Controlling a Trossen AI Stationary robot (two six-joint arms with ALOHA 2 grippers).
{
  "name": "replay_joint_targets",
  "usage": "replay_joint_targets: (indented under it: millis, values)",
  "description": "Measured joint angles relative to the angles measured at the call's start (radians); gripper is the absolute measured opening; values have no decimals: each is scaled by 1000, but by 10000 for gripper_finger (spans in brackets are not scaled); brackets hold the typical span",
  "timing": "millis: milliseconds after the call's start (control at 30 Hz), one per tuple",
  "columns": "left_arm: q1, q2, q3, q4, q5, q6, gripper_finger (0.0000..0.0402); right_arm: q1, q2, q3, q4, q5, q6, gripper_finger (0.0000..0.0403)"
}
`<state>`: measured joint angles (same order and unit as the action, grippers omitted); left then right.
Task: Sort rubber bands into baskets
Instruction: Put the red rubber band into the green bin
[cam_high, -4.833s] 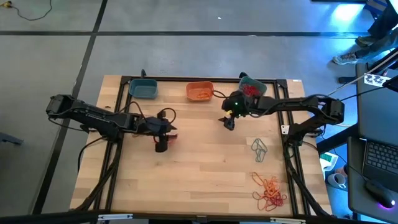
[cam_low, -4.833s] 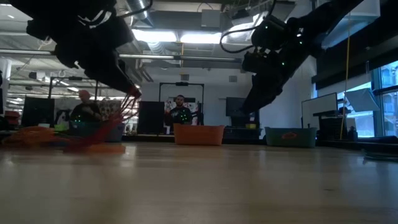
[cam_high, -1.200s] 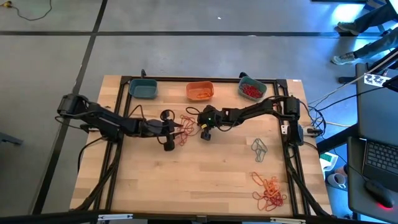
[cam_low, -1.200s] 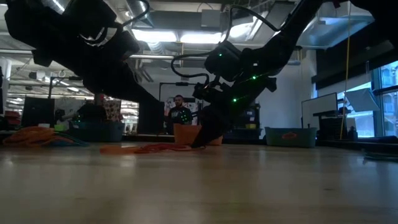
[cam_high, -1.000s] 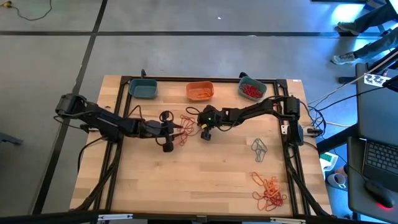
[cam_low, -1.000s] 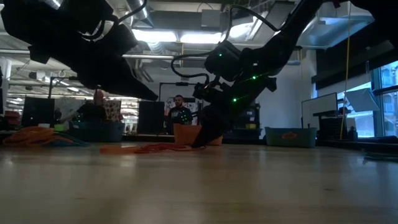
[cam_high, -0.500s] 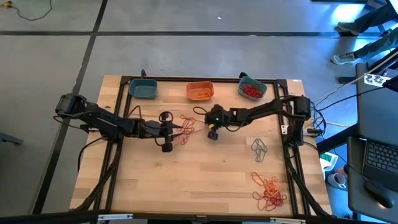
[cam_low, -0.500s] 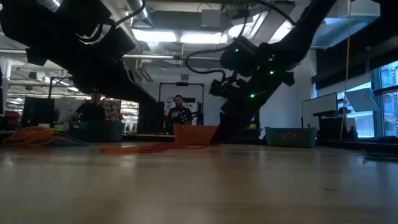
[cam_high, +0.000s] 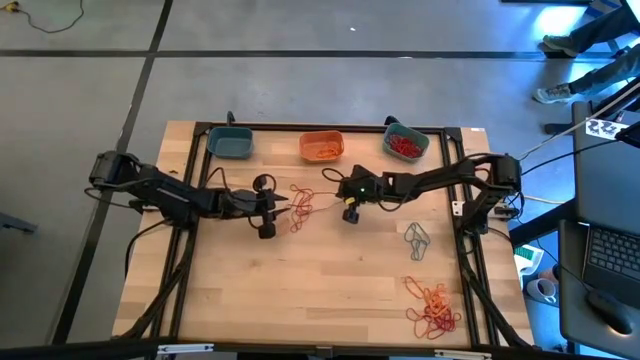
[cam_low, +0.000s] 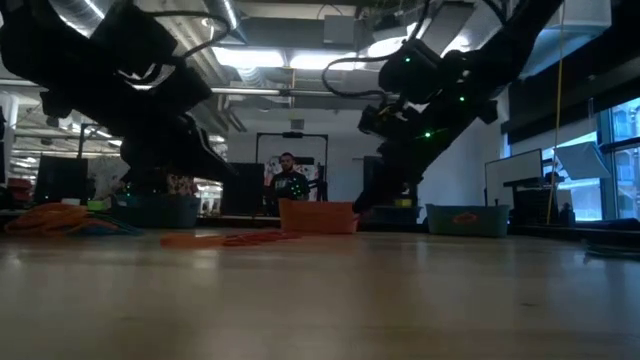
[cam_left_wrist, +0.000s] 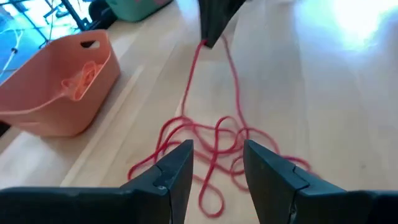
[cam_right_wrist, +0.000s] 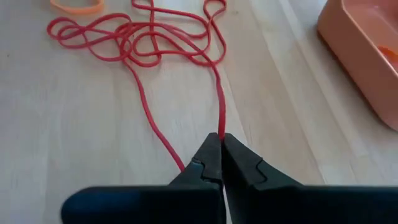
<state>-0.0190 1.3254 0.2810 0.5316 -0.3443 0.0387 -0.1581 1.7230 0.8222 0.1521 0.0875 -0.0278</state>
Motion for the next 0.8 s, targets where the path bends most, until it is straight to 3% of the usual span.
replay_joint_targets:
  millis: [200, 300, 600, 800]
  values:
    - [29, 7, -10, 3, 0, -11, 138, 0, 8, 2, 104, -65, -2, 3]
    - [29, 24, -10, 3, 0, -11, 138, 1, -4, 4, 42, -32, -3, 2]
    - [42, 66, -10, 12, 0, -17, 138, -13, -257, 8, -265, 327, -7, 2]
    - [41, 67, -10, 43, 0, -18, 138, -98, -453, 8, -473, 530, -34, 3]
